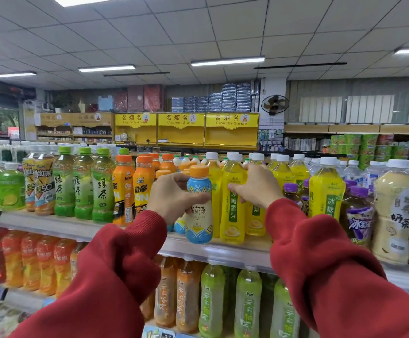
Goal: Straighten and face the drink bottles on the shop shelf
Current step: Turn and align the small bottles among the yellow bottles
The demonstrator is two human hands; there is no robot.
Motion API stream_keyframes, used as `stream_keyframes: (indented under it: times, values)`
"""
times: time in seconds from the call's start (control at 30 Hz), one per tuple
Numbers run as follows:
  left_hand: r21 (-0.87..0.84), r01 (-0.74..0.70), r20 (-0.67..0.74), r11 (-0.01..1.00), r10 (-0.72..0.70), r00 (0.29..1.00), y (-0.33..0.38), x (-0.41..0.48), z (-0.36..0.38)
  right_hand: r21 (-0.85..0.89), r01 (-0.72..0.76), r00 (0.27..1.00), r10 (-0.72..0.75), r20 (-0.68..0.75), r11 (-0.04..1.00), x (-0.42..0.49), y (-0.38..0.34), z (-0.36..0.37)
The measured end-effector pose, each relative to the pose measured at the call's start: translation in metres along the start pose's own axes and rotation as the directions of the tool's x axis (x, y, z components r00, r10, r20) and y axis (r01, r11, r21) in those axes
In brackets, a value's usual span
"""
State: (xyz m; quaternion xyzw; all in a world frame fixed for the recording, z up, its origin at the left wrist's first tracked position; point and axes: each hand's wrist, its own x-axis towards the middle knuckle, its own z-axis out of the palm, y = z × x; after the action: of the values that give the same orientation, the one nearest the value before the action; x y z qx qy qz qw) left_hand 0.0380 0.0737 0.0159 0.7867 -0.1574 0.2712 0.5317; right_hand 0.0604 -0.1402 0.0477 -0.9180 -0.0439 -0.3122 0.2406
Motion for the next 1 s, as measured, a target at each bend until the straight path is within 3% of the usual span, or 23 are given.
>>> stream_keyframes:
  times: [0.23, 0.33, 0.53, 0.6, 0.7, 0.8, 0.9, 1.0]
  values:
    - [-0.039, 0.019, -0.013, 0.999, -0.019, 1.0, -0.008, -0.003, -0.024, 0.037, 0.168, 0.943, -0.149, -0.297, 0.985, 0.008, -0.038, -0.024]
    - [-0.031, 0.022, -0.025, 0.999, -0.022, 0.999, -0.014, -0.007, -0.032, -0.011, 0.221, 0.943, -0.217, -0.251, 0.975, 0.019, -0.056, -0.022]
    - [0.045, 0.038, -0.061, 0.998, -0.035, 0.998, -0.025, -0.011, -0.048, -0.145, 0.226, 0.973, -0.231, -0.015, 0.963, 0.041, -0.089, -0.013]
    - [0.049, 0.043, -0.061, 0.998, -0.04, 0.997, -0.03, -0.013, -0.052, -0.192, 0.191, 0.977, -0.205, -0.056, 0.963, 0.045, -0.087, -0.015]
    - [0.051, 0.022, -0.053, 0.998, -0.019, 0.998, -0.035, -0.013, -0.055, -0.262, 0.09, 0.957, -0.157, -0.245, 0.961, 0.04, -0.066, -0.026]
    - [0.068, 0.027, -0.044, 0.997, -0.024, 0.999, -0.037, -0.012, -0.053, -0.39, -0.036, 0.991, -0.018, -0.133, 0.92, 0.027, -0.048, -0.022]
    - [0.046, 0.03, -0.018, 0.998, -0.029, 0.999, -0.036, -0.011, -0.044, -0.412, -0.04, 0.999, 0.044, 0.001, 0.91, 0.021, -0.036, -0.004]
    - [-0.006, 0.023, 0.013, 1.0, -0.023, 1.0, -0.035, -0.013, -0.036, -0.344, -0.035, 0.999, 0.019, -0.049, 0.938, 0.023, -0.032, -0.003]
